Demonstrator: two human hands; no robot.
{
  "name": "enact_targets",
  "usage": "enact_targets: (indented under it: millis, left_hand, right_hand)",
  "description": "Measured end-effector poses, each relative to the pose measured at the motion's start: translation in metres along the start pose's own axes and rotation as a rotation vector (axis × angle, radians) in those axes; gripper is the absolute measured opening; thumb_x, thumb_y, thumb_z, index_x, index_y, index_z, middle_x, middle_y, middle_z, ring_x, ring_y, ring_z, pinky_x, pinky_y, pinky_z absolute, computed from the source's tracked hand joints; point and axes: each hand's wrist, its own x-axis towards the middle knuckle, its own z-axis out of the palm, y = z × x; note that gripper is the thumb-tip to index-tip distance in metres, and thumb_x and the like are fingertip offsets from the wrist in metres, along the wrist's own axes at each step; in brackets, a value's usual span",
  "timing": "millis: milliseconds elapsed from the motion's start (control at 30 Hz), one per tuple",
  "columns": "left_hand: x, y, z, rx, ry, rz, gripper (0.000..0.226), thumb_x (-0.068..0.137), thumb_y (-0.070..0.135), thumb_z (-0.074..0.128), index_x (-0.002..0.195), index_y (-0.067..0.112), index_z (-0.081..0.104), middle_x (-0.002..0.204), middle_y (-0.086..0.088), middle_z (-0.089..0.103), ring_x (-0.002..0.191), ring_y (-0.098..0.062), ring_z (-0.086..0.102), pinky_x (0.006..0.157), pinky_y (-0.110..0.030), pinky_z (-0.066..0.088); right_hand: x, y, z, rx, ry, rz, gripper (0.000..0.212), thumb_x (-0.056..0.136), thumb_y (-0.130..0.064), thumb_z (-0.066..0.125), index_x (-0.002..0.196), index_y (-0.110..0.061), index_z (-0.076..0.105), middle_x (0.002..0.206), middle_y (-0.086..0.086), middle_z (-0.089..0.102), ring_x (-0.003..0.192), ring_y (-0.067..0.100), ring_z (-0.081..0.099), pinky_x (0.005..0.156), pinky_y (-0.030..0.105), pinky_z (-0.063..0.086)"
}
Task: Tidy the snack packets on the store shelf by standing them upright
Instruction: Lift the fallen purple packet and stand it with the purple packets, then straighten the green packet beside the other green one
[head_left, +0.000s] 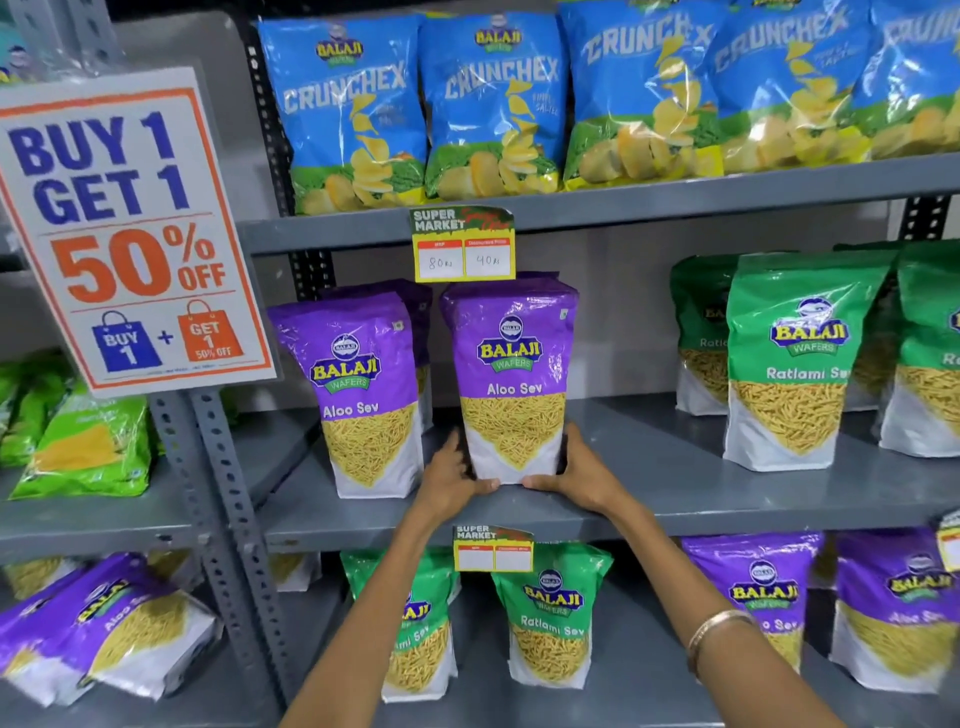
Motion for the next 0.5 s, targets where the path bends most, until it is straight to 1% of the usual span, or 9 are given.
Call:
enact_targets:
  millis: [67,133,167,233,267,333,400,467,500]
  left_hand:
    - [-0.024,0.011,0.009,0.144,0.207,0.134,0.105,0.069,0.021,0.092,0.155,0.011,0.033,0.146,0.004,0.051,0.134,-0.015,0.049,0.115,-0.033,0.039]
    - [-0.055,0.028,0.033,0.167,0.484,0.293,0.078,0.077,0.021,0.086,0.144,0.020,0.048,0.137,0.006,0.055,0.119,-0.013,0.056,0.106,-0.029,0.045]
    - [-0.067,0.039,0.049,0.110,0.544,0.352,0.062,0.079,0.018,0.084,0.134,0.023,0.055,0.127,0.004,0.061,0.107,-0.016,0.062,0.097,-0.029,0.050]
    - [-0.083,0.062,0.087,-0.021,0.498,0.424,0.042,0.082,0.011,0.081,0.117,0.026,0.062,0.107,-0.001,0.068,0.086,-0.019,0.068,0.082,-0.030,0.056]
    - [-0.084,0.072,0.107,-0.072,0.428,0.430,0.036,0.083,0.008,0.079,0.111,0.025,0.064,0.100,-0.002,0.070,0.079,-0.018,0.068,0.078,-0.029,0.056]
    - [-0.077,0.090,0.149,-0.134,0.310,0.420,0.031,0.085,0.006,0.077,0.105,0.026,0.065,0.092,-0.001,0.071,0.073,-0.012,0.066,0.075,-0.023,0.054]
    - [-0.065,0.108,0.193,-0.183,0.194,0.384,0.033,0.085,0.005,0.076,0.105,0.028,0.063,0.093,0.000,0.070,0.074,-0.009,0.065,0.073,-0.019,0.051]
    - [-0.049,0.122,0.237,-0.202,0.105,0.331,0.044,0.083,0.002,0.079,0.116,0.025,0.060,0.103,0.001,0.067,0.082,-0.010,0.065,0.077,-0.020,0.051]
    - [-0.042,0.129,0.258,-0.205,0.045,0.287,0.058,0.080,0.000,0.081,0.127,0.021,0.055,0.113,0.001,0.063,0.092,-0.013,0.063,0.083,-0.023,0.051]
  right_hand:
    - [-0.011,0.005,-0.002,0.071,0.046,-0.015,0.116,0.065,-0.044,0.090,0.154,-0.019,0.020,0.147,-0.013,0.045,0.134,0.010,0.049,0.112,0.041,0.044]
    - [-0.037,0.001,-0.012,0.032,0.221,-0.084,0.086,0.081,-0.037,0.081,0.150,-0.018,0.034,0.146,-0.012,0.048,0.130,0.006,0.051,0.106,0.034,0.046]
    - [-0.052,0.002,-0.020,0.011,0.328,-0.144,0.063,0.086,-0.033,0.076,0.141,-0.021,0.047,0.141,-0.010,0.057,0.123,0.007,0.059,0.100,0.034,0.051]
    - [-0.080,0.005,-0.042,0.019,0.490,-0.225,0.022,0.092,-0.026,0.070,0.113,-0.025,0.064,0.113,-0.008,0.072,0.099,0.009,0.070,0.088,0.037,0.057]
    - [-0.091,0.009,-0.056,0.020,0.545,-0.242,0.009,0.093,-0.022,0.068,0.101,-0.026,0.068,0.100,-0.009,0.074,0.089,0.010,0.071,0.084,0.038,0.058]
    - [-0.106,0.020,-0.090,0.014,0.642,-0.212,0.010,0.093,-0.017,0.067,0.091,-0.027,0.069,0.089,-0.008,0.074,0.077,0.009,0.068,0.080,0.038,0.057]
    - [-0.114,0.035,-0.131,0.004,0.748,-0.188,0.008,0.092,-0.014,0.068,0.090,-0.022,0.070,0.088,-0.002,0.072,0.078,0.015,0.067,0.079,0.042,0.056]
    - [-0.121,0.058,-0.175,-0.037,0.830,-0.177,0.007,0.088,-0.011,0.071,0.093,-0.016,0.070,0.093,0.003,0.070,0.086,0.025,0.065,0.081,0.048,0.054]
    - [-0.123,0.071,-0.196,-0.078,0.854,-0.168,0.014,0.086,-0.011,0.073,0.098,-0.014,0.068,0.098,0.005,0.068,0.091,0.028,0.063,0.084,0.050,0.052]
